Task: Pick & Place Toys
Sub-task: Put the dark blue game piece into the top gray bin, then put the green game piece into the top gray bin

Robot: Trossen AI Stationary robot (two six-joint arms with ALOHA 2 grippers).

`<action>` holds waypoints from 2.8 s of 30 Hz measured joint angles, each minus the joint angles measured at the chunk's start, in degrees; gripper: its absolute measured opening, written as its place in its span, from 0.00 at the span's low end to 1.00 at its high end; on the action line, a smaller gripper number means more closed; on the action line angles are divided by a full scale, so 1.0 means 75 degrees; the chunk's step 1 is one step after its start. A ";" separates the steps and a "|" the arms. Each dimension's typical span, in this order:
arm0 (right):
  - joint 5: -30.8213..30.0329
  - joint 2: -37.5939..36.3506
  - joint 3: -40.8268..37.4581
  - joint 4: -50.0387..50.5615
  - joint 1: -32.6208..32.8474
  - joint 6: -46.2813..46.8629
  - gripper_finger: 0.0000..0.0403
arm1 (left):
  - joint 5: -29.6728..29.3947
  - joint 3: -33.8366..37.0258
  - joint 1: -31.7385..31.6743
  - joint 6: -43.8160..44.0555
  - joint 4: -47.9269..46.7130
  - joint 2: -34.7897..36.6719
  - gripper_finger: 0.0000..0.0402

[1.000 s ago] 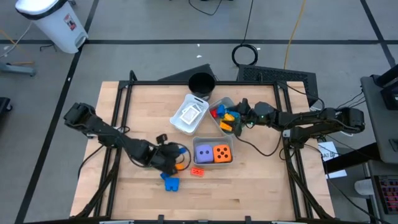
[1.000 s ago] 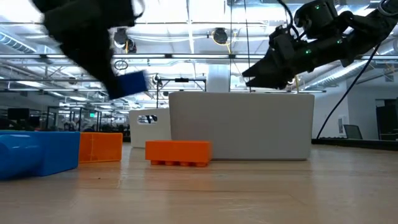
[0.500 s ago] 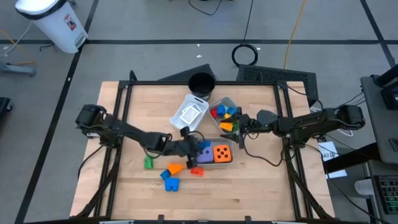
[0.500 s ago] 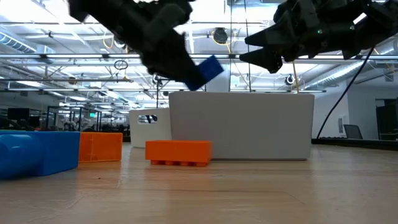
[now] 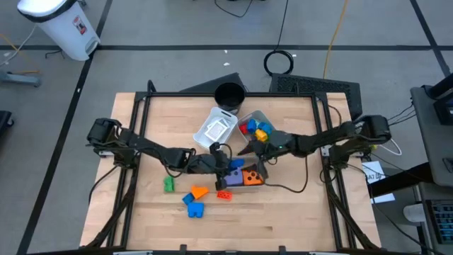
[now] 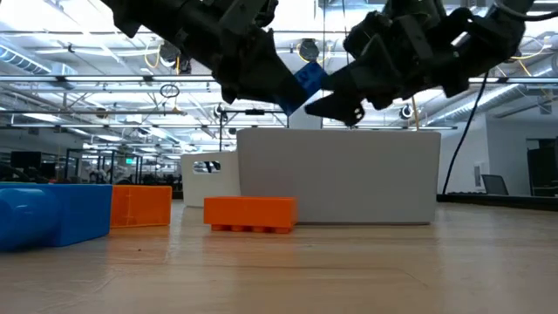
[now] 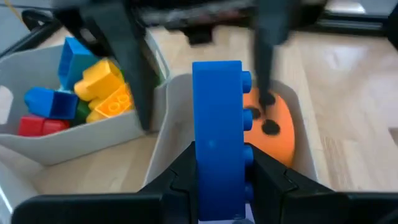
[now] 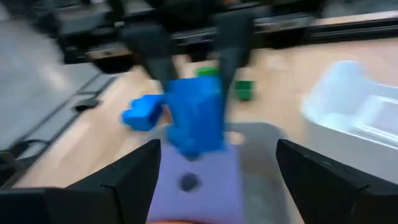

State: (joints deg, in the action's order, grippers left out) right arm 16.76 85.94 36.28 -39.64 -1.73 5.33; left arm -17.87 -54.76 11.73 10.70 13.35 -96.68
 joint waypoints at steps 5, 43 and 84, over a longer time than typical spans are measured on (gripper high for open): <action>0.0191 0.0317 0.0273 -0.0157 0.0127 -0.0039 0.75 | -0.0029 -0.0008 0.0072 -0.0045 0.0066 -0.0003 0.24; -0.3615 -0.2289 0.0071 0.3760 -0.0601 -0.0584 0.14 | 0.0740 -0.0012 0.0084 0.1290 -0.0395 0.0895 0.60; -0.4996 -0.2074 -0.0654 0.2733 -0.1609 0.0113 0.52 | -0.0770 -0.0009 0.0879 0.6361 -0.6452 0.2347 0.61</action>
State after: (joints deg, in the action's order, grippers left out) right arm -20.71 70.39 31.38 -19.14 -13.80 6.17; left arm -23.65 -54.83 18.32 58.41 -35.04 -79.08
